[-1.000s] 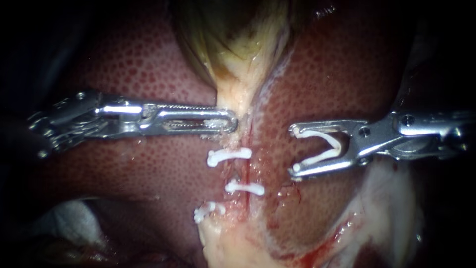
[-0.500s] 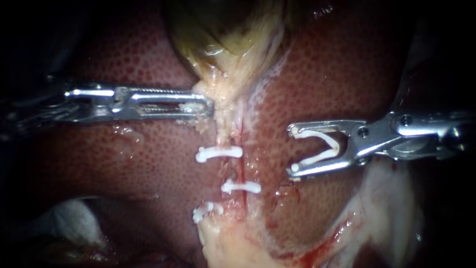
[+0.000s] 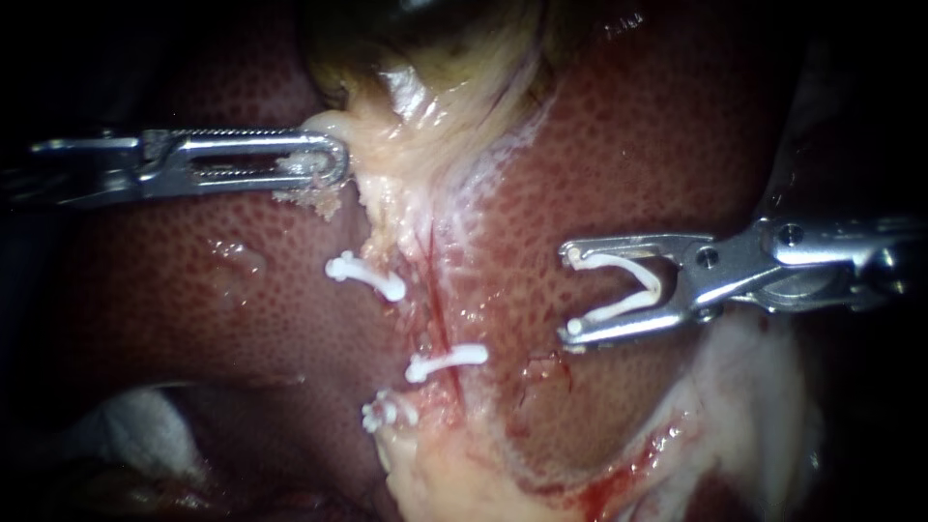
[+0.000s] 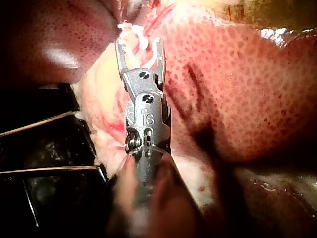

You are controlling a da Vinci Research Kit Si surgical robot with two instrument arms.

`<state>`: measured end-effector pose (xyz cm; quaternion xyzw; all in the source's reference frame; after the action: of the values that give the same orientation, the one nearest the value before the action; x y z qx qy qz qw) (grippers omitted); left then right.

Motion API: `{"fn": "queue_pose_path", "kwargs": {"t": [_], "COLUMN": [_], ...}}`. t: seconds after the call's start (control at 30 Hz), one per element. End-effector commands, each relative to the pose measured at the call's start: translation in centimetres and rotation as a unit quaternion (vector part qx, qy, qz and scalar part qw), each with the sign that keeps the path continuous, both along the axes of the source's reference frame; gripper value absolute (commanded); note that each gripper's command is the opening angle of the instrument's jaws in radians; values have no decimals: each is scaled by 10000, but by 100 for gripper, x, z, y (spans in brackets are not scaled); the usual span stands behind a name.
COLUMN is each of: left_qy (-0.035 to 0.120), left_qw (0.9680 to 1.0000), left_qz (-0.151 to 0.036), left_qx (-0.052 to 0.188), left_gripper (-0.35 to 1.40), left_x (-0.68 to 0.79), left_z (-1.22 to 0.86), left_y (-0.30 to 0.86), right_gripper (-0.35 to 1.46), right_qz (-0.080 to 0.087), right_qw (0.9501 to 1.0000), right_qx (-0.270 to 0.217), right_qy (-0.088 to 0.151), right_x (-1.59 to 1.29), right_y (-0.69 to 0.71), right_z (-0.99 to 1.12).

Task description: Clipping second clip right tube

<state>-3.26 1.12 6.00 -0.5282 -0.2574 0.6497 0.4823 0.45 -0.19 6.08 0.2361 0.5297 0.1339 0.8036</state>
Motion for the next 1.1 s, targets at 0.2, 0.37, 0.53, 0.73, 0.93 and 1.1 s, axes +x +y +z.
{"fn": "queue_pose_path", "kwargs": {"t": [0.2,0.37,0.53,0.73,0.93,1.1], "left_qy": [5,7,10,16,22,26], "left_qw": [10000,10000,10000,10000,10000,10000], "left_qz": [-5,-6,-8,-14,-20,-24], "left_qx": [-6,-10,-12,-18,-23,-27], "left_gripper": [-35,-35,-35,-35,-35,-35], "left_x": [-1,-2,-2,-4,-6,-7], "left_z": [2,4,4,5,6,7], "left_y": [-1,-1,-2,-3,-4,-5], "right_gripper": [49,49,49,49,49,46], "right_qz": [-51,-9,-44,-181,-281,-368], "right_qw": [10000,9997,9989,9972,9948,9923], "right_qx": [53,229,467,729,981,1181], "right_qy": [33,-6,-19,-43,-22,-8], "right_x": [21,46,72,106,125,128], "right_y": [-14,-27,-38,-54,-60,-62], "right_z": [25,64,104,142,151,152]}}
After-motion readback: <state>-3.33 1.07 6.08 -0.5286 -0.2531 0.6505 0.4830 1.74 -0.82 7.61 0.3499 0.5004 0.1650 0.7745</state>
